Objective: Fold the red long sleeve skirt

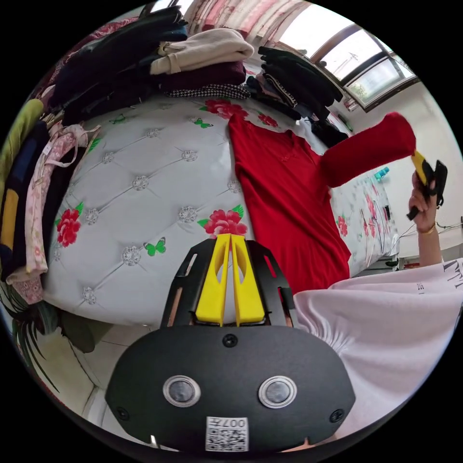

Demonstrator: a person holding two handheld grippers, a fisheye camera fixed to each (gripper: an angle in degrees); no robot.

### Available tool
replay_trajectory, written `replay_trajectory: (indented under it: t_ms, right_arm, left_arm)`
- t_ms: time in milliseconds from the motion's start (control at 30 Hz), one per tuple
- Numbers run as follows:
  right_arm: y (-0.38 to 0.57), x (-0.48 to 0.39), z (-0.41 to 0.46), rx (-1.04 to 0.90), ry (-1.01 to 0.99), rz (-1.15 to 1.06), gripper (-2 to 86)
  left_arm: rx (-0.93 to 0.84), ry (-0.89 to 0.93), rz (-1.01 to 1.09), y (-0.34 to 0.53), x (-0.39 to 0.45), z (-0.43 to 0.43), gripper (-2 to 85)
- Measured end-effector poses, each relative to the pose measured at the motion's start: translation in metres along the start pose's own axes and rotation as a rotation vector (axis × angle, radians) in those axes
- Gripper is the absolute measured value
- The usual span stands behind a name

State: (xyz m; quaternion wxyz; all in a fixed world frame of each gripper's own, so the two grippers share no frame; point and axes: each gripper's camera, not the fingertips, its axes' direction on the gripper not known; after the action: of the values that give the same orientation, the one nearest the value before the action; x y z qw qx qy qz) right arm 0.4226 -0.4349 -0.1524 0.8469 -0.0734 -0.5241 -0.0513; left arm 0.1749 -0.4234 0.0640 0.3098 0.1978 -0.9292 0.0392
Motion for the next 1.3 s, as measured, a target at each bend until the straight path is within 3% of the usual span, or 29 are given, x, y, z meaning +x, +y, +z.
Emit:
replay_trajectory:
  t_ms: [167,233,533,833,1133,1233,1300]
  right_arm:
    - [0.042,-0.015,0.154,-0.349,-0.031,0.075,-0.1]
    - [0.048,-0.015,0.179,-0.396,-0.036,0.105,-0.1]
    - [0.018,-0.028,0.162,-0.257,-0.037,0.062,-0.1]
    - [0.089,-0.003,0.255,-0.585,-0.054,0.136,0.0]
    - [0.114,0.037,0.176,-0.499,-0.083,0.101,-0.1]
    - [0.131,0.066,0.134,-0.450,-0.057,0.162,-0.2]
    - [0.142,0.081,0.097,-0.367,-0.054,0.215,-0.3]
  left_arm:
    - [-0.017,0.041,0.075,0.032,-0.007,0.006,-1.0]
    - [-0.036,0.061,0.129,0.043,-0.006,0.009,-1.0]
    - [-0.034,0.100,0.253,0.072,-0.008,0.013,-1.0]
    - [-0.081,0.111,0.268,0.089,-0.019,0.031,-0.9]
    - [-0.077,0.125,0.258,0.082,0.012,0.052,1.8]
    - [-0.193,-0.001,0.253,0.080,0.023,0.086,0.0]
    - [-0.136,-0.003,0.205,0.081,0.019,0.082,-0.6]
